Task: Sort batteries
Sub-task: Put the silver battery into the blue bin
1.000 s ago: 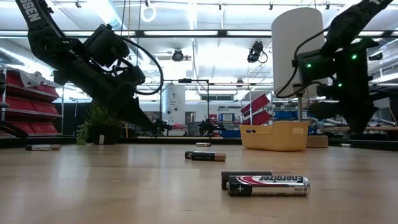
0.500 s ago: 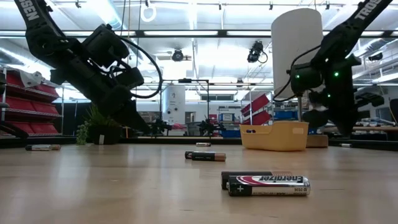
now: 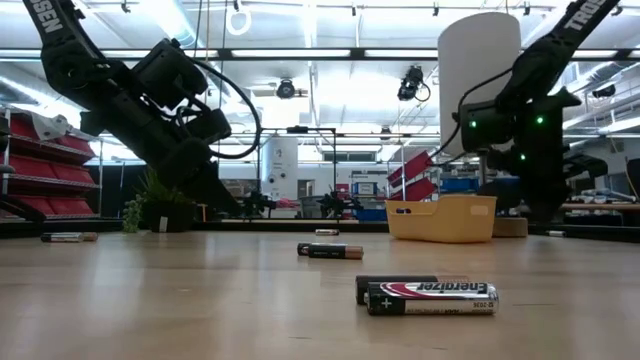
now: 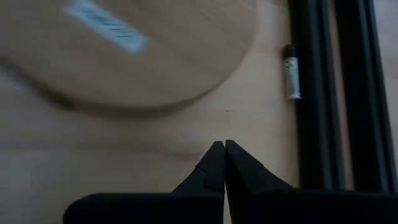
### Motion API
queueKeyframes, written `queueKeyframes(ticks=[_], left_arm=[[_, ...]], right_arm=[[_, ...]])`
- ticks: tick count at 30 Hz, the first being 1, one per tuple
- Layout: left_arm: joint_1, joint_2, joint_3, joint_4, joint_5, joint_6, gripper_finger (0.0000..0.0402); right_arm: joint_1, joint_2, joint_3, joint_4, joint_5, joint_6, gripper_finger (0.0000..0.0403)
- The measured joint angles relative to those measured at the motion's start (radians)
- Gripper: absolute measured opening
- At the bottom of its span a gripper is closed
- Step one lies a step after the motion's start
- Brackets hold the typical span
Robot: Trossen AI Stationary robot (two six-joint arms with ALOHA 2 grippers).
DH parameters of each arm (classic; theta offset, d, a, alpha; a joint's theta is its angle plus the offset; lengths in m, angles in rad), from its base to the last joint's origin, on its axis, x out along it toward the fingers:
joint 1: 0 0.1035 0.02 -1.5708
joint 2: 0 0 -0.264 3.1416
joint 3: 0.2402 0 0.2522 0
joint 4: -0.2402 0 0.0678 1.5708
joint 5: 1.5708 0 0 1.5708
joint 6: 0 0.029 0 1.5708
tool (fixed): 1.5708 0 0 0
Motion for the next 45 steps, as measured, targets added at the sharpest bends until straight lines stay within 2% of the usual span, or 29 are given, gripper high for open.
queueKeyframes(ticks=[5, 8, 12, 20, 22, 24, 27, 33, 45], left_arm=[[0.000, 0.000, 0.000, -0.002, 0.000, -0.011, 0.0016], [0.000, 0.000, 0.000, -0.012, 0.000, -0.016, 0.0016], [0.000, 0.000, 0.000, -0.026, -0.003, -0.036, 0.0016], [-0.013, 0.000, 0.000, -0.015, -0.020, -0.044, 0.0016], [-0.019, 0.000, 0.000, -0.016, -0.025, -0.045, 0.0016], [-0.024, 0.000, 0.000, -0.015, -0.027, -0.045, 0.0016], [-0.027, 0.000, 0.000, -0.011, -0.039, -0.045, 0.0016], [-0.027, 0.000, 0.000, 0.021, -0.048, -0.036, 0.0016], [-0.027, 0.000, 0.000, 0.099, -0.050, 0.013, 0.0016]], right_arm=[[0.139, -0.060, 0.000, 0.000, 0.080, 0.059, 0.0000], [0.221, -0.111, 0.000, -0.036, 0.157, 0.151, 0.0000], [0.315, -0.172, 0.000, -0.223, 0.283, 0.387, 0.0000], [0.456, -0.210, -0.012, -0.656, 0.349, 0.993, 0.0000], [0.467, -0.211, -0.039, -0.693, 0.353, 1.080, 0.0000], [0.464, -0.209, -0.072, -0.694, 0.359, 1.095, 0.0000], [0.428, -0.208, -0.105, -0.673, 0.349, 1.043, 0.0000], [0.312, -0.208, -0.145, -0.550, 0.294, 0.807, 0.0000], [0.096, -0.208, -0.183, -0.130, 0.235, 0.077, 0.0000]])
